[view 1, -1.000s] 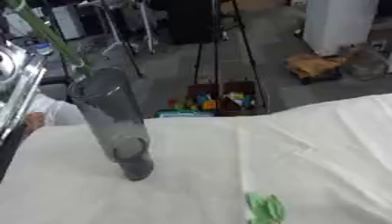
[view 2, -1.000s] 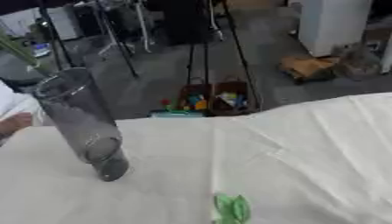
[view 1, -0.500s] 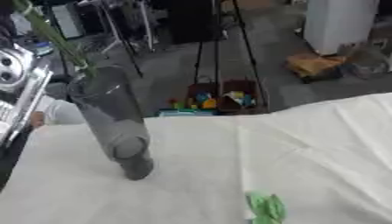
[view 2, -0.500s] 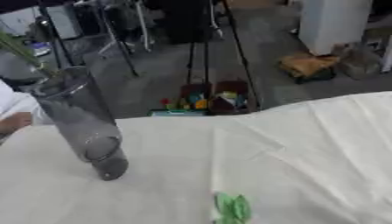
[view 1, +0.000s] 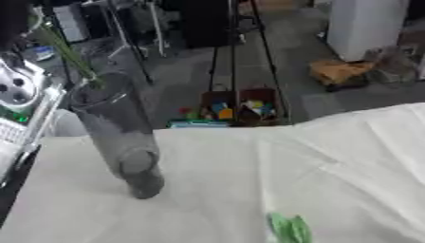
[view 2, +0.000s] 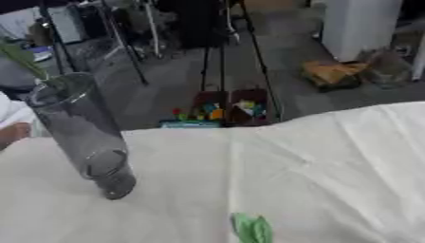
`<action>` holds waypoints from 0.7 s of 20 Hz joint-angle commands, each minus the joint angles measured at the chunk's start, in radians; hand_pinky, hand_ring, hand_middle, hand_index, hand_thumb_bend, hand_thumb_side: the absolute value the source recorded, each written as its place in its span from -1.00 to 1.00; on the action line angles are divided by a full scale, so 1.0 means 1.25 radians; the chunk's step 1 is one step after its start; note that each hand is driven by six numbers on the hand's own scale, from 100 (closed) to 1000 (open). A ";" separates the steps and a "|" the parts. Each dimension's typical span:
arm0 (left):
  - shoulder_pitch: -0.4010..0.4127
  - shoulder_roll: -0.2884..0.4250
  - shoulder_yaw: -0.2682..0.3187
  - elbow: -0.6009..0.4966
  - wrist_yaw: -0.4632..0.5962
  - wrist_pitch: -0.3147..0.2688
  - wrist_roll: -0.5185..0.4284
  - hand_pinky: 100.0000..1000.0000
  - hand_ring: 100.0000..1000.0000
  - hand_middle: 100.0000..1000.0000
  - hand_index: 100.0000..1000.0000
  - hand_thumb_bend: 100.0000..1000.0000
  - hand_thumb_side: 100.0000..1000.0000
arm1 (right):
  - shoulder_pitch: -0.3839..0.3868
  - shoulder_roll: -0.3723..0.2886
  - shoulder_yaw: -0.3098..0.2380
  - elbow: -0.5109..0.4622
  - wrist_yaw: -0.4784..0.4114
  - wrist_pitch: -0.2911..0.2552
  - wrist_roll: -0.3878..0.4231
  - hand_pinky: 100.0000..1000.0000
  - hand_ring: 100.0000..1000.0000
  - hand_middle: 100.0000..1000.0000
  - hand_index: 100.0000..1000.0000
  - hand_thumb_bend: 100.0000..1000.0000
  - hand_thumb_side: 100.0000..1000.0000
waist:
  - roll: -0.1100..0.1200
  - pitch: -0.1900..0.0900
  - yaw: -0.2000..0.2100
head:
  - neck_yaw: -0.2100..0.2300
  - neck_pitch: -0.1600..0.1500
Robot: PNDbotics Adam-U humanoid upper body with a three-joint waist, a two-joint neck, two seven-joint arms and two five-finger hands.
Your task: Arrange flowers into the vase.
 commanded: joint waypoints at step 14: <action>-0.003 0.011 0.002 0.011 -0.002 0.002 0.001 -1.00 -1.00 -1.00 -1.00 -1.00 -0.03 | -0.004 -0.005 0.001 0.006 -0.001 -0.006 0.007 0.12 0.63 -0.21 0.52 -1.00 0.69 | 0.005 -0.003 0.000 | 0.003 -0.018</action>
